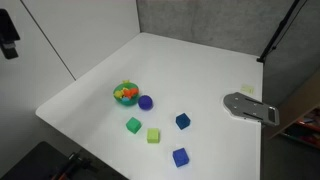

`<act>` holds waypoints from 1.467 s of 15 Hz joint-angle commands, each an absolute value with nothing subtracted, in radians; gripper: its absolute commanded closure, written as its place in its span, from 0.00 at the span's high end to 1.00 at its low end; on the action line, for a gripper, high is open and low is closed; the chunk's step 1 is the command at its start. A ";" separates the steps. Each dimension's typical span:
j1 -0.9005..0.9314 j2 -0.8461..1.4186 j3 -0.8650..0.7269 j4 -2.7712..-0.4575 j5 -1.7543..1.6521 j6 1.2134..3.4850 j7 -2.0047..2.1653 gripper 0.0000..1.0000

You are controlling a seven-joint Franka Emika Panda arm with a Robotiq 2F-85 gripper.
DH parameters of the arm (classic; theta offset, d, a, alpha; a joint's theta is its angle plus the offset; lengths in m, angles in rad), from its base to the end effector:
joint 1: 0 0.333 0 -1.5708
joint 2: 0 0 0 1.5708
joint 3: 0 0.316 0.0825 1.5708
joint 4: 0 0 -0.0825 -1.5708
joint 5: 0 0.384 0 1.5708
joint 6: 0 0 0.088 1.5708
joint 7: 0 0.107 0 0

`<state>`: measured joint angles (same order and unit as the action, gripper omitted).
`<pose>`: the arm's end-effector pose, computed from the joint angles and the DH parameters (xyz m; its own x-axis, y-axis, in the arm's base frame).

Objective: Remove the orange toy from the bowl

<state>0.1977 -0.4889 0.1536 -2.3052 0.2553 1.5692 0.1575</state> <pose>0.3439 0.1615 0.5113 0.9506 0.1479 -0.2730 0.1149 -0.9844 -0.1333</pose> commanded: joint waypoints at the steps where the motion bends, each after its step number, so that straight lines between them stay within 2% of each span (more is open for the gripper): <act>1: 0.181 -0.490 0.167 -2.303 0.260 1.566 0.152 1.00; 10: 0.178 -0.484 0.170 -2.300 0.258 1.577 0.158 1.00; 22: 0.129 -0.305 0.236 -2.234 0.135 1.876 0.324 1.00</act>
